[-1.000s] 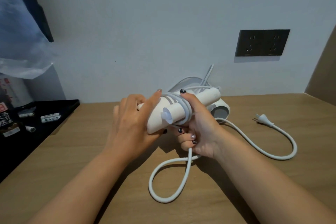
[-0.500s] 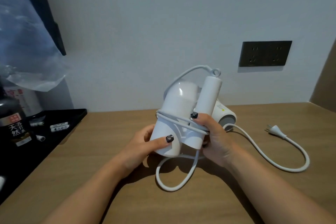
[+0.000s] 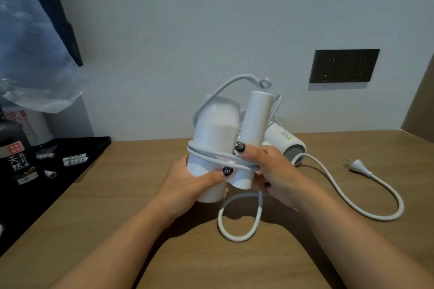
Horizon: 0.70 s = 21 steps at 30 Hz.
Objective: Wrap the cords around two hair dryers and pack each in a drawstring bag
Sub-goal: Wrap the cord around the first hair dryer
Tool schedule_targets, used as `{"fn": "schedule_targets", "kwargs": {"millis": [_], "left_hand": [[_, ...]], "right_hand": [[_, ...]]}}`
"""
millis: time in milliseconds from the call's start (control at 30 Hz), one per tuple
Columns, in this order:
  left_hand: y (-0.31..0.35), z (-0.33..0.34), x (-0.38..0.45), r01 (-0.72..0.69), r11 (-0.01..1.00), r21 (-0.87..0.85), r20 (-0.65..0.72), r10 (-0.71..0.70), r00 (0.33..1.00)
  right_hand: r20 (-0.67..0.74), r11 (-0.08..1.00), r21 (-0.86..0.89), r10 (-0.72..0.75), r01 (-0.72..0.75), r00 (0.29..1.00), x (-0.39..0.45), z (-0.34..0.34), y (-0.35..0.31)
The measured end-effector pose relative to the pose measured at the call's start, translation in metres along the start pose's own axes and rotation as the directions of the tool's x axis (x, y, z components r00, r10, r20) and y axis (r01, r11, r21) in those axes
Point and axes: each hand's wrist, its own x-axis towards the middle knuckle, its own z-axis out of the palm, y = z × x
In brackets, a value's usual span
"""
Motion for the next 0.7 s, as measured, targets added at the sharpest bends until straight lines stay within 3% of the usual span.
{"fn": "schedule_targets", "kwargs": {"millis": [167,333,467,700], "left_hand": [[0.003,-0.001,0.005,0.057,0.983,0.175,-0.246,-0.012,0.969],[0.003,-0.004,0.009,0.14,0.985,0.096,-0.353,-0.098,0.931],[0.003,-0.013,0.011,0.22,0.973,0.071,-0.394,-0.176,0.902],[0.01,-0.015,0.009,0.211,0.919,0.334,-0.344,-0.09,0.935]], "right_hand": [[-0.108,0.963,-0.27,-0.042,0.012,0.993,0.002,0.005,0.0],[-0.118,0.934,-0.357,-0.053,0.007,0.992,0.003,0.011,0.002],[-0.202,0.91,-0.405,0.002,-0.086,0.979,0.002,0.01,-0.002],[-0.269,0.91,-0.386,0.048,-0.154,0.962,0.004,0.01,-0.001]]}}
